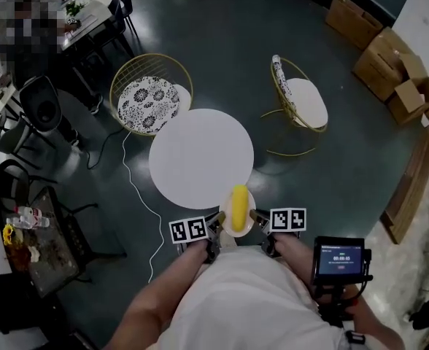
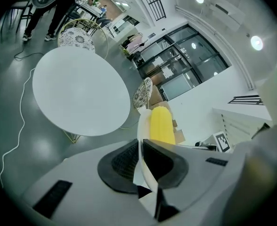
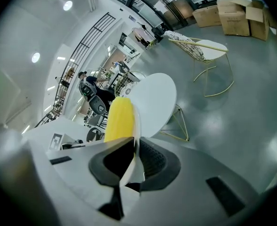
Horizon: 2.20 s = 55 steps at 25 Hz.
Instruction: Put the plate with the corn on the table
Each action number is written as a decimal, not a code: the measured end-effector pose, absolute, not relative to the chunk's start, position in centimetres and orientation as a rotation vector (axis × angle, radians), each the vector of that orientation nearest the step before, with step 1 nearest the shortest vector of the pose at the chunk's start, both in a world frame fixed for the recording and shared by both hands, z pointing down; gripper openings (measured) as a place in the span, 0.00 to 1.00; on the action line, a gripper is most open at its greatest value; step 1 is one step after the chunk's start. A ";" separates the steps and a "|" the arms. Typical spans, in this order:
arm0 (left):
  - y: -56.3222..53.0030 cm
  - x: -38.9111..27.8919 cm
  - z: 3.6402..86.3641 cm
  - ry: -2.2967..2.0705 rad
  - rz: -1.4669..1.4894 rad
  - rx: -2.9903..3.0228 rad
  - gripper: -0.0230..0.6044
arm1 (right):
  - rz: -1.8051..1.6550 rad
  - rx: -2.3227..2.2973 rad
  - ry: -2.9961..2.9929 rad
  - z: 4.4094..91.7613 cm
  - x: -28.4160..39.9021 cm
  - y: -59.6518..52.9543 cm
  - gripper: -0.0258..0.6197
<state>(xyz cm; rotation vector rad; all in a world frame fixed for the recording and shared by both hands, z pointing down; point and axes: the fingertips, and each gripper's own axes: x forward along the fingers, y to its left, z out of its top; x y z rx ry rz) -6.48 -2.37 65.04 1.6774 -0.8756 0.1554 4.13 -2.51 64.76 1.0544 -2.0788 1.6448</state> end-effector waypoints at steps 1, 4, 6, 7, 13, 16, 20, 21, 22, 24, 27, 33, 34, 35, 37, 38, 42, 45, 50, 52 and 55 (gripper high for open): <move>-2.8 -6.5 64.9 -0.867 0.151 1.682 0.09 | 1.638 1.065 -2.082 64.6 4.1 -2.9 0.11; -3.9 -6.7 64.4 -0.852 0.133 1.693 0.09 | 1.617 1.088 -2.087 64.0 4.0 -4.1 0.11; -4.4 -7.0 64.2 -0.844 0.120 1.688 0.09 | 1.612 1.095 -2.083 63.7 3.7 -4.6 0.11; -4.7 -7.3 64.2 -0.843 0.114 1.686 0.09 | 1.606 1.095 -2.086 63.6 3.5 -5.0 0.11; -6.4 -8.5 64.0 -0.857 0.085 1.684 0.09 | 1.580 1.077 -2.093 63.3 2.2 -6.8 0.11; -6.5 -9.3 64.3 -0.872 0.080 1.668 0.09 | 1.583 1.048 -2.090 63.8 1.3 -7.2 0.11; -7.5 -9.7 64.1 -0.903 0.063 1.651 0.09 | 1.576 1.006 -2.098 63.5 1.0 -8.4 0.11; -7.9 -9.8 64.1 -0.913 0.059 1.648 0.09 | 1.575 0.994 -2.100 63.5 0.8 -8.9 0.11; -8.2 -9.9 64.1 -0.923 0.057 1.643 0.09 | 1.574 0.981 -2.102 63.6 0.7 -9.3 0.11; -9.0 -10.0 64.1 -0.943 0.053 1.635 0.09 | 1.573 0.956 -2.103 63.6 0.6 -10.2 0.11; -10.3 -9.7 64.0 -0.964 0.049 1.632 0.09 | 1.571 0.928 -2.108 63.6 0.8 -11.7 0.11; -13.5 -8.9 64.7 -0.985 0.048 1.607 0.09 | 1.578 0.890 -2.105 64.4 1.6 -15.3 0.11; -13.9 -8.9 64.9 -0.990 0.048 1.604 0.09 | 1.579 0.880 -2.103 64.6 1.5 -15.8 0.11; -14.4 -9.0 65.0 -0.997 0.049 1.603 0.09 | 1.580 0.868 -2.102 64.9 1.4 -16.3 0.11; -15.2 -9.1 65.2 -1.008 0.054 1.604 0.09 | 1.580 0.846 -2.100 65.2 1.3 -17.2 0.11; -15.7 -9.1 65.2 -1.013 0.057 1.604 0.09 | 1.577 0.836 -2.099 65.3 1.3 -17.7 0.11; -16.8 -8.9 65.8 -1.031 0.063 1.574 0.09 | 1.572 0.792 -2.085 65.9 1.4 -19.0 0.11; -17.3 -8.8 66.5 -1.042 0.064 1.546 0.09 | 1.574 0.762 -2.070 66.6 1.5 -19.8 0.11; -19.7 -9.0 68.4 -1.061 0.072 1.499 0.09 | 1.581 0.704 -2.041 68.7 1.2 -22.5 0.11; -20.3 -9.0 69.0 -1.066 0.069 1.484 0.09 | 1.576 0.681 -2.037 69.2 1.1 -23.3 0.11; -20.0 -8.8 69.1 -1.076 0.065 1.472 0.09 | 1.564 0.655 -2.033 69.3 1.2 -23.1 0.11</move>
